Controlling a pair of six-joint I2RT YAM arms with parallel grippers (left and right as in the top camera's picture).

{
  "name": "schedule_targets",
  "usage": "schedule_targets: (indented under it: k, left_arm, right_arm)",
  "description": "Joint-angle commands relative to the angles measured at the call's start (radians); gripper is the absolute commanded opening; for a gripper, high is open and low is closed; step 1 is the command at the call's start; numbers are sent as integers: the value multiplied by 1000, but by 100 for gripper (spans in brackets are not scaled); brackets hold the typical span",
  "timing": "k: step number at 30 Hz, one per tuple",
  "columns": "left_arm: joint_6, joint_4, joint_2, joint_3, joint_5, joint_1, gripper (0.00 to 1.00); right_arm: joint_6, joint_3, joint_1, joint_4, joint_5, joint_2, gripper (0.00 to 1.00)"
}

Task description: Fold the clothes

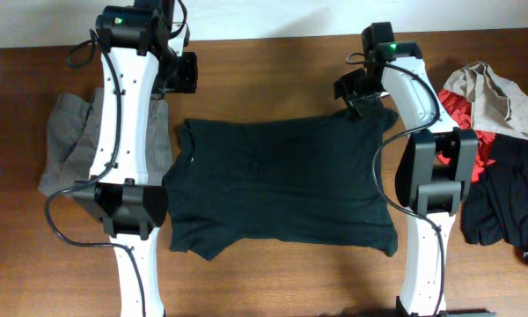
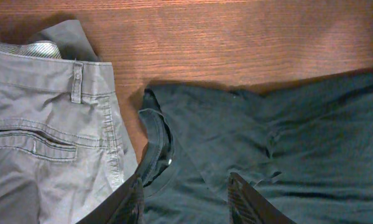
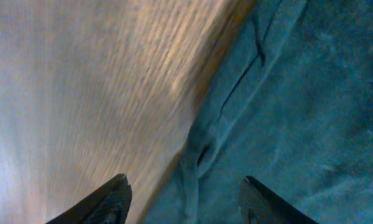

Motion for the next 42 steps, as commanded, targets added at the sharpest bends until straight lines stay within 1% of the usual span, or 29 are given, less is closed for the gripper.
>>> schedule_targets:
  k: [1, 4, 8, 16, 18, 20, 23, 30, 37, 40, 42]
  left_arm:
    - [-16, -3, 1, 3, -11, -2, 43]
    - [-16, -1, 1, 3, -11, -2, 43]
    - [-16, -2, 1, 3, -11, -2, 44]
    - [-16, -3, 1, 3, -11, -3, 43]
    - [-16, -5, 1, 3, -11, -3, 44]
    - [-16, -5, 1, 3, -11, -3, 44]
    - [-16, -5, 1, 3, -11, -3, 44]
    - [-16, -5, 1, 3, -11, -3, 44]
    - [-16, -8, 1, 3, -11, -3, 44]
    - [-16, -8, 1, 3, -11, -3, 44]
    - [-16, -9, 1, 3, -11, -3, 44]
  right_arm:
    - [56, 18, -5, 10, 12, 29, 59]
    - [56, 18, -5, 23, 12, 45, 58]
    - [56, 18, -5, 32, 19, 56, 53]
    - [56, 17, -6, 28, 7, 102, 52]
    - [52, 17, -6, 39, 8, 105, 46]
    - [-10, 18, -6, 87, -10, 104, 37]
    - [-81, 31, -8, 92, -14, 103, 21]
    - [-216, 88, -18, 18, -14, 94, 4]
    - [-242, 92, -26, -72, -6, 85, 4]
    - [-271, 92, -26, -121, -6, 85, 4]
    - [-307, 92, -26, -185, -10, 81, 4]
